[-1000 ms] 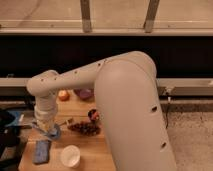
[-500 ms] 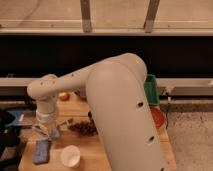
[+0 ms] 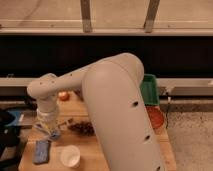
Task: Place towel in plastic cup
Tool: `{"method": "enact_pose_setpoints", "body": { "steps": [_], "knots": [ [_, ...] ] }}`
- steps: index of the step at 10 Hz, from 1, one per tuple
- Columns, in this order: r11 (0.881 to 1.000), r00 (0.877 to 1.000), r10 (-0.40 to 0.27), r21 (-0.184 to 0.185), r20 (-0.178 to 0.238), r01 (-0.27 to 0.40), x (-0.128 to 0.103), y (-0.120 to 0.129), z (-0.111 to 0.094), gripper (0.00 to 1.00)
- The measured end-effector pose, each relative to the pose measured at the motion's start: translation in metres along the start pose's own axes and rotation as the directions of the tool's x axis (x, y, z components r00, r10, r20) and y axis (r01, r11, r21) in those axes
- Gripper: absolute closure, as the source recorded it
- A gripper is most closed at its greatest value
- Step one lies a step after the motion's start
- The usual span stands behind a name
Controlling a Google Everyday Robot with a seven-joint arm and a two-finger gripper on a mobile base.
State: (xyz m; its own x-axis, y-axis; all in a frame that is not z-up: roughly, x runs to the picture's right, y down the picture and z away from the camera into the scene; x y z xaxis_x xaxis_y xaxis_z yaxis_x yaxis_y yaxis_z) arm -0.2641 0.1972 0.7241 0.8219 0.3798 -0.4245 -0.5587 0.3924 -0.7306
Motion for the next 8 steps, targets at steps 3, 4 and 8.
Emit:
{"method": "enact_pose_setpoints", "body": {
  "steps": [3, 4, 8],
  "knots": [
    [1.000, 1.000, -0.001, 0.004, -0.006, 0.001, -0.0015, -0.0052, -0.0012, 0.78],
    [1.000, 1.000, -0.007, 0.003, -0.009, 0.007, -0.0019, -0.0045, -0.0011, 0.65],
    [1.000, 1.000, -0.016, 0.007, -0.015, 0.016, -0.0023, -0.0058, -0.0064, 0.28]
  ]
}}
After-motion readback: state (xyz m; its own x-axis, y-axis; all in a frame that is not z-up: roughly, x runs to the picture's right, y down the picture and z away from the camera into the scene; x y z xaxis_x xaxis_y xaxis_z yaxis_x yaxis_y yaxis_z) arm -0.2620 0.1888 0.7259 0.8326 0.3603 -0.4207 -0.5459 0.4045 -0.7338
